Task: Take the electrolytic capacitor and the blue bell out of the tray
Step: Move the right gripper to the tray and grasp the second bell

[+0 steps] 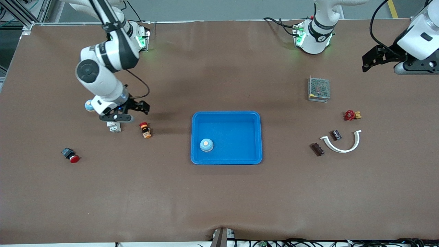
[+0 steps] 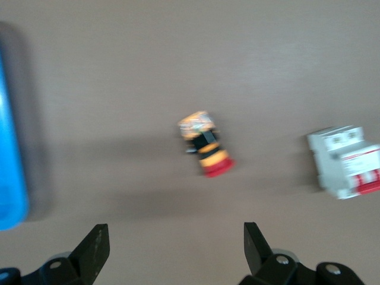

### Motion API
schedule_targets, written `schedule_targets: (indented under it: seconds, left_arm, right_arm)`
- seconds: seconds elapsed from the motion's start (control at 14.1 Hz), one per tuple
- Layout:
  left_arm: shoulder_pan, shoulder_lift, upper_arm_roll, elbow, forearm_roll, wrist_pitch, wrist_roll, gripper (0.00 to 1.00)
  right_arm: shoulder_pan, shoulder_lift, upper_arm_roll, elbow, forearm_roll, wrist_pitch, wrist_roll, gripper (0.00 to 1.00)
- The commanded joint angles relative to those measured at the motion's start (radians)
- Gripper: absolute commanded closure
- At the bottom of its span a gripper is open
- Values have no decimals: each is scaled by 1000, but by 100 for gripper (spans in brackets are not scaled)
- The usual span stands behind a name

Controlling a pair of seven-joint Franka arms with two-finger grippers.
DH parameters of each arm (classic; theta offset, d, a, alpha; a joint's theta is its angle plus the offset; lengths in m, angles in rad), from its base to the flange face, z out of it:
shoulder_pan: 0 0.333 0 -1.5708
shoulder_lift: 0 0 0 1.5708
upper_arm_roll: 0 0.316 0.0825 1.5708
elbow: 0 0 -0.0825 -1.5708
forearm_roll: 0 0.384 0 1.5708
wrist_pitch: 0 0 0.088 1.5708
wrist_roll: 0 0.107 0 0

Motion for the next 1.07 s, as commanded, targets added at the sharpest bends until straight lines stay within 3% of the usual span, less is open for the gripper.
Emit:
schedule_targets:
  seconds: [0.0,0.21,1.0]
  left_arm:
    - [56,-15,-51,-22,-8,32,11,0]
    - [67,-12,-54,-20,-11,34,5,0]
    - [67,-2,-57,-11,-2,42,15,0]
  right_arm:
    - [96,77,-15,114,13,-32,157,0]
    - [158,175,-13,231,12,-36,276,0]
    - [230,577,-16,708,1,-57,304,0]
